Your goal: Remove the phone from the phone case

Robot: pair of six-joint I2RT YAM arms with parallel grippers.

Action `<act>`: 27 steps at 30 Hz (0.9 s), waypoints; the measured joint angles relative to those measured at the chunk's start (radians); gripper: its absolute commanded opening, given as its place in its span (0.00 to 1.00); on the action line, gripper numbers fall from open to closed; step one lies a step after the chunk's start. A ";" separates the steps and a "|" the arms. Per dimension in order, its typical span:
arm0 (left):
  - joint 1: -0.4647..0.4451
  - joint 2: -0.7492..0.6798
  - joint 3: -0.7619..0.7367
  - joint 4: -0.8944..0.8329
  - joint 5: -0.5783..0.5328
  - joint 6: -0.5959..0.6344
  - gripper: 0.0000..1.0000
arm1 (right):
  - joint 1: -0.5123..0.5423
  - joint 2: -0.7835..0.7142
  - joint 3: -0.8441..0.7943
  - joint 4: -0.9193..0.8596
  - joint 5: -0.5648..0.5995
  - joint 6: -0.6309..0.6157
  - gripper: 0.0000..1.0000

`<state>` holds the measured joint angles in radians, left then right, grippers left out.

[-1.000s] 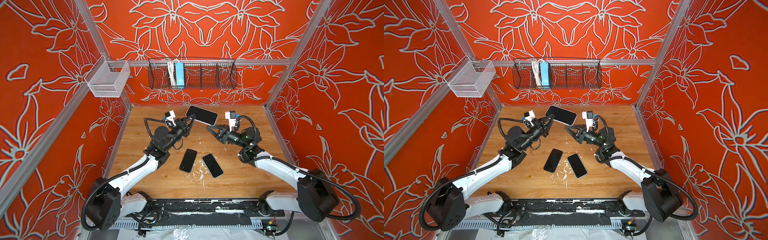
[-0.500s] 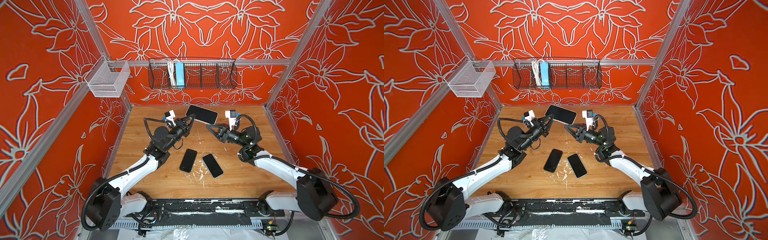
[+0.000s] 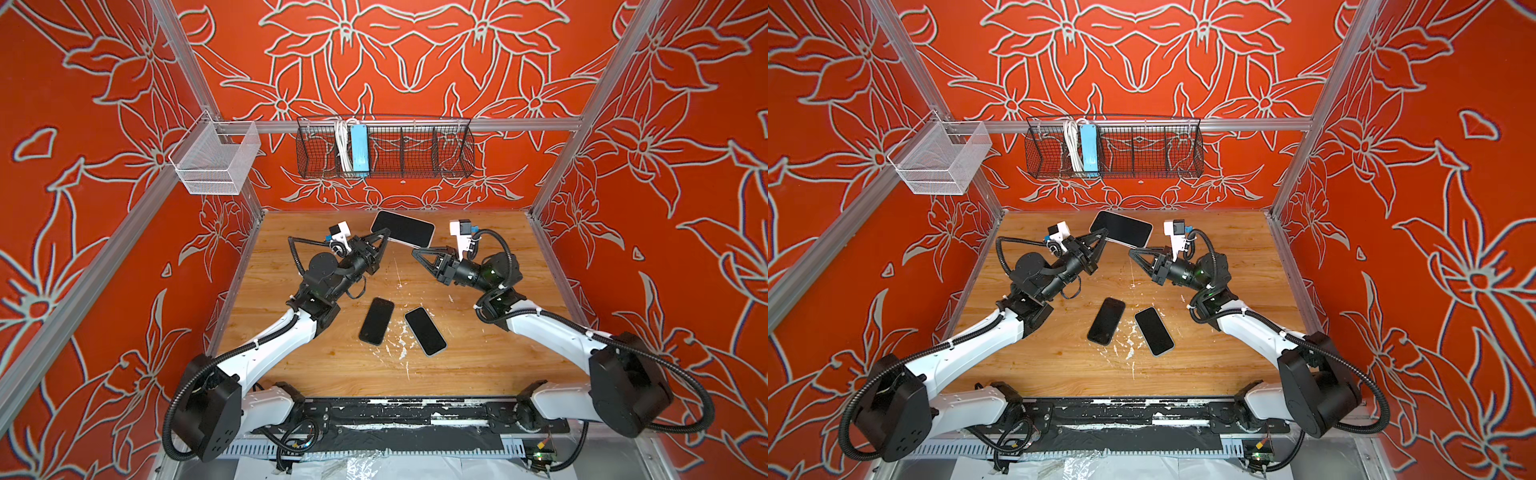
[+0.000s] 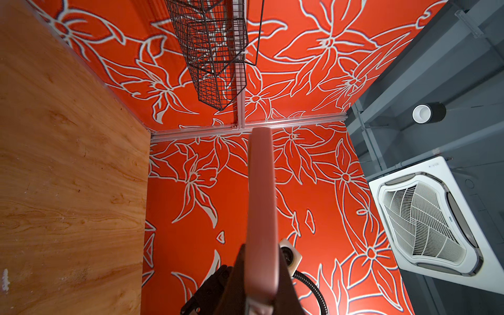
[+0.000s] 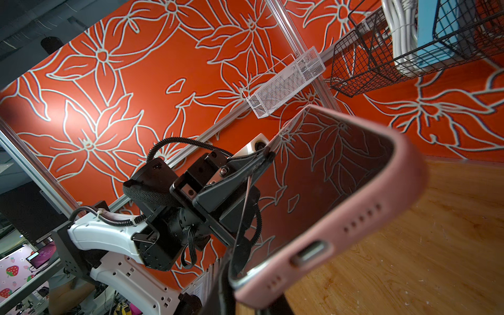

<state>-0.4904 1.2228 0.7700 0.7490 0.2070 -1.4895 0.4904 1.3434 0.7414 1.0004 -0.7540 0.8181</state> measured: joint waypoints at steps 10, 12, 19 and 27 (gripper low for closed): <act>-0.024 -0.005 0.000 -0.001 0.024 -0.029 0.00 | -0.020 0.040 0.007 0.003 -0.012 -0.035 0.00; -0.034 -0.012 0.000 -0.004 0.041 -0.027 0.00 | -0.025 0.050 0.011 -0.002 -0.010 -0.035 0.00; -0.037 -0.029 0.000 -0.008 0.045 0.012 0.00 | -0.028 0.047 0.015 -0.032 -0.015 -0.040 0.15; 0.111 -0.024 0.057 -0.073 0.185 0.184 0.00 | -0.033 -0.050 0.050 -0.330 -0.124 -0.171 0.77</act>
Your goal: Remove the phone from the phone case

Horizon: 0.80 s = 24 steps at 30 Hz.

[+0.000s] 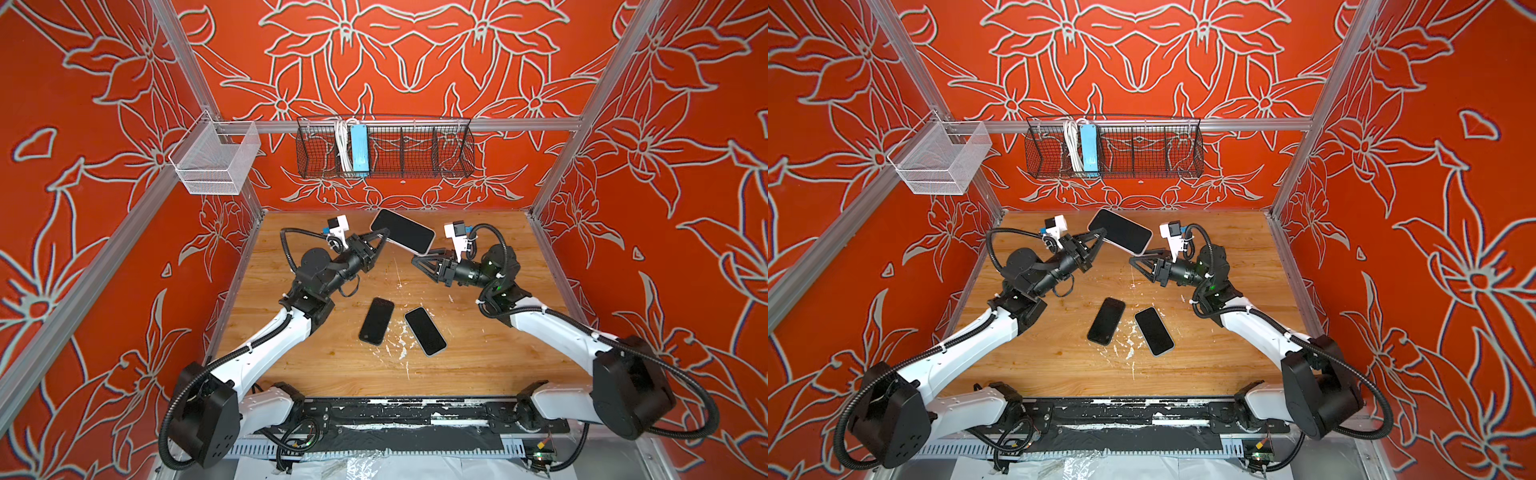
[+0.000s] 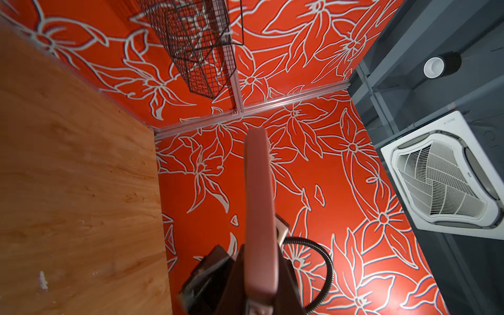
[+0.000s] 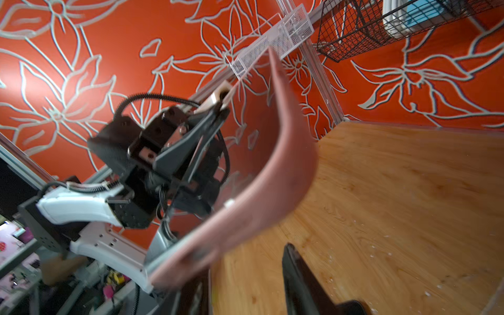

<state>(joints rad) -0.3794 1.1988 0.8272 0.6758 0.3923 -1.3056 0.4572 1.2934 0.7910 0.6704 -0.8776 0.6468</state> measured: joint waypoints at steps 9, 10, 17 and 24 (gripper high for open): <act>0.141 0.099 0.222 -0.137 0.340 0.218 0.00 | -0.019 -0.116 0.090 -0.426 -0.048 -0.238 0.77; 0.142 0.106 0.239 -0.167 0.377 0.247 0.00 | -0.020 -0.117 0.097 -0.460 -0.049 -0.257 0.77; 0.143 0.077 0.262 -0.354 0.436 0.417 0.00 | -0.021 -0.110 0.099 -0.489 -0.053 -0.257 0.73; 0.141 -0.034 0.098 -0.314 0.283 0.314 0.00 | -0.021 -0.103 0.016 -0.217 -0.017 -0.062 0.72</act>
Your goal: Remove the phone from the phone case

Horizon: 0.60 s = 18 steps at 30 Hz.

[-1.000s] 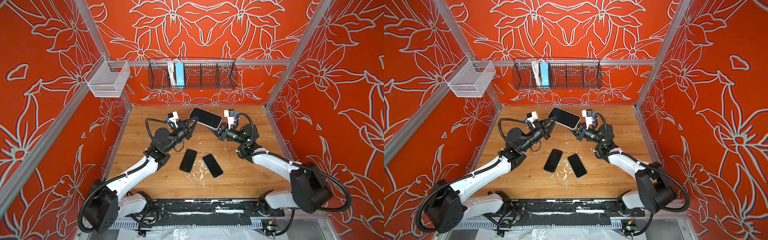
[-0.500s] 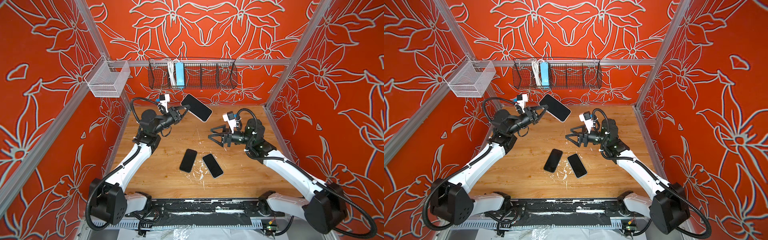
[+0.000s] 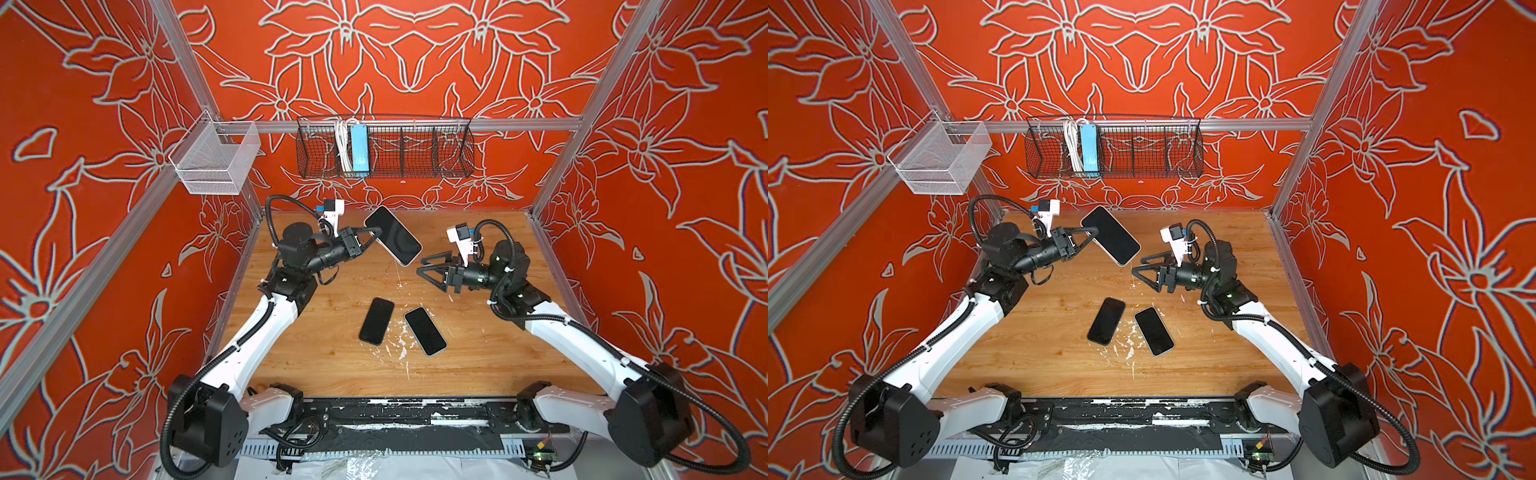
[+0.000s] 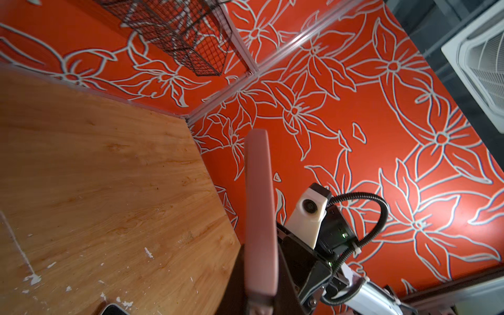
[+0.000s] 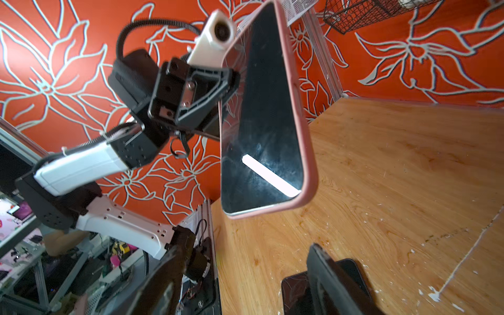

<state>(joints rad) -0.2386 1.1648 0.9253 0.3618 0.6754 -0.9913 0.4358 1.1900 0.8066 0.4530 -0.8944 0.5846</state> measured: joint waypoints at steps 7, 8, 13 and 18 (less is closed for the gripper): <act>-0.021 -0.071 -0.282 0.195 -0.244 -0.288 0.00 | 0.033 0.018 -0.043 0.184 0.119 0.150 0.65; -0.024 -0.069 -0.296 0.205 -0.263 -0.317 0.00 | 0.044 0.020 -0.047 0.205 0.138 0.162 0.65; -0.057 -0.069 -0.301 0.260 -0.323 -0.393 0.00 | 0.094 0.065 -0.053 0.282 0.189 0.209 0.63; -0.080 -0.079 -0.287 0.304 -0.348 -0.418 0.00 | 0.121 0.089 -0.081 0.296 0.254 0.244 0.63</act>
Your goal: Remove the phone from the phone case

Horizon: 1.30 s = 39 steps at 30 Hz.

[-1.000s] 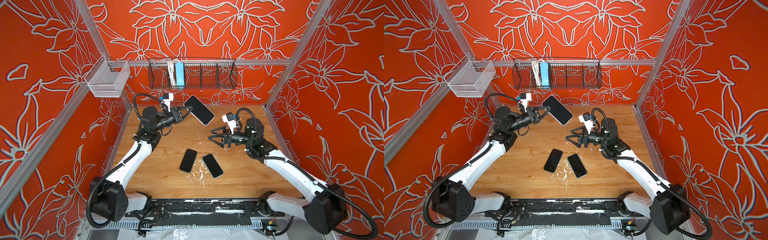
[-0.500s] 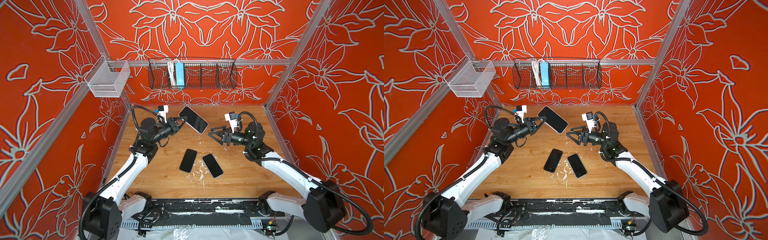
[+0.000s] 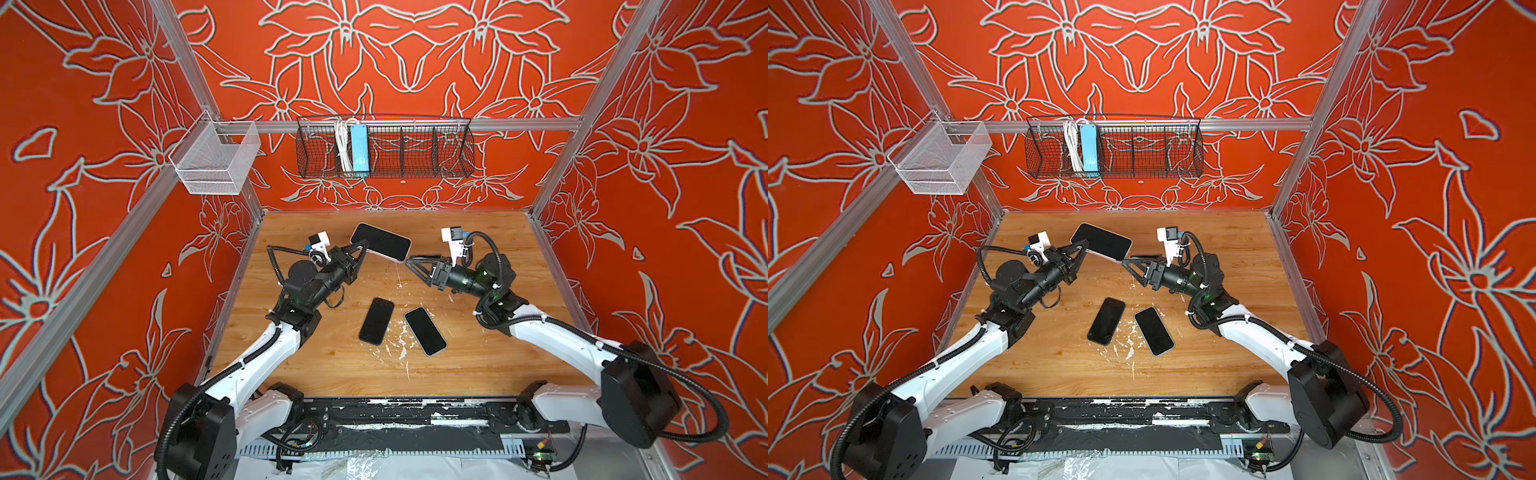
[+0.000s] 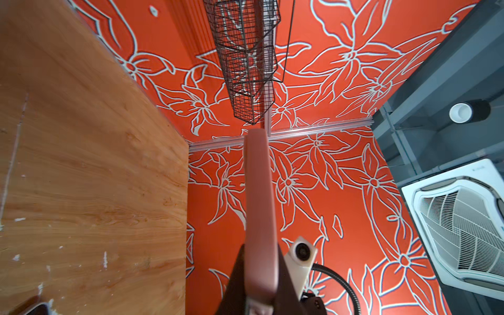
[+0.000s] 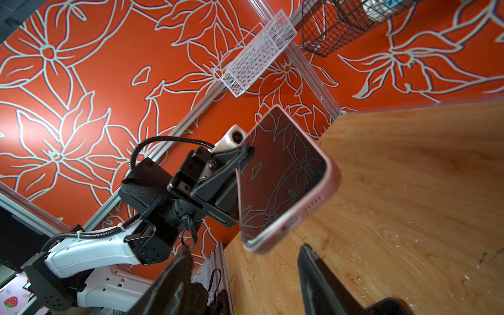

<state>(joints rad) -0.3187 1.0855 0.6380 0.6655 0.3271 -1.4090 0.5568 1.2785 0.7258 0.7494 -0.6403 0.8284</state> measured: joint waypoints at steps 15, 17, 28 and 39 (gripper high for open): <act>-0.039 0.000 0.012 0.018 -0.021 -0.006 0.00 | 0.027 0.029 -0.016 0.124 0.030 0.057 0.48; -0.042 0.000 0.012 0.022 -0.024 -0.005 0.00 | 0.027 0.041 -0.016 0.138 0.030 0.067 0.45; -0.043 0.001 0.012 0.024 -0.039 -0.006 0.00 | 0.028 0.069 -0.016 0.191 0.023 0.090 0.36; -0.056 0.017 0.012 0.032 -0.042 -0.027 0.00 | 0.028 0.069 -0.016 0.207 -0.002 0.084 0.32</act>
<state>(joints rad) -0.3748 1.1027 0.6498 0.6971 0.2848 -1.4357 0.5846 1.3476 0.7094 0.9565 -0.6418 0.9123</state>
